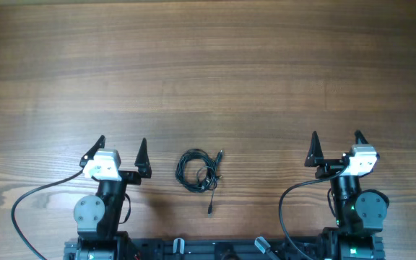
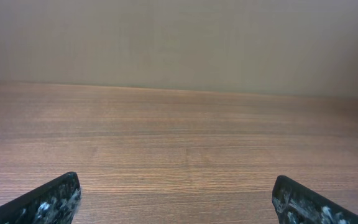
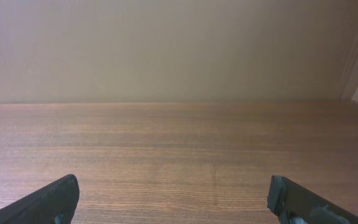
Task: Untangle cables
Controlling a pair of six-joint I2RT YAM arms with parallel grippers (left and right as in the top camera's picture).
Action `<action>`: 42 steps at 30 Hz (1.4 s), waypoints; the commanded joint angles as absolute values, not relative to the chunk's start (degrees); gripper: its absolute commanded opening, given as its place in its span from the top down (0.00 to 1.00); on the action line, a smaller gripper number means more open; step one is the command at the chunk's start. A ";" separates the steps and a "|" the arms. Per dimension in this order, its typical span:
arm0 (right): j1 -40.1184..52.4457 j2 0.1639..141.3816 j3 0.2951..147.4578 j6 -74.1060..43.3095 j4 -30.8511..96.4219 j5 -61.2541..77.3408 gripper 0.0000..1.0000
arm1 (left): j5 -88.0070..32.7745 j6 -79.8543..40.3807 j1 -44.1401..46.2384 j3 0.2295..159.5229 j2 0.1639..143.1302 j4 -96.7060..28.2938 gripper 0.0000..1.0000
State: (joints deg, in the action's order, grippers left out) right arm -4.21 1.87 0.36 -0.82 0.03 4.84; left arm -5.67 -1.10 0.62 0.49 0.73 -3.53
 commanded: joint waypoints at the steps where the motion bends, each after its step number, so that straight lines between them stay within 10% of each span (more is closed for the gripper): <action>1: -4.34 1.34 0.30 -1.52 -0.10 3.90 0.00 | -5.89 -0.34 0.25 0.34 0.40 -3.95 0.00; 42: -4.34 1.34 0.30 -1.52 -0.10 3.90 0.00 | -5.96 -6.92 0.25 0.49 0.40 -2.61 0.00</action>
State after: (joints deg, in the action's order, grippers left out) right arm -4.21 1.87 0.36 -0.82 0.03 4.84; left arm -5.67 -3.53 0.62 0.49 0.73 -3.27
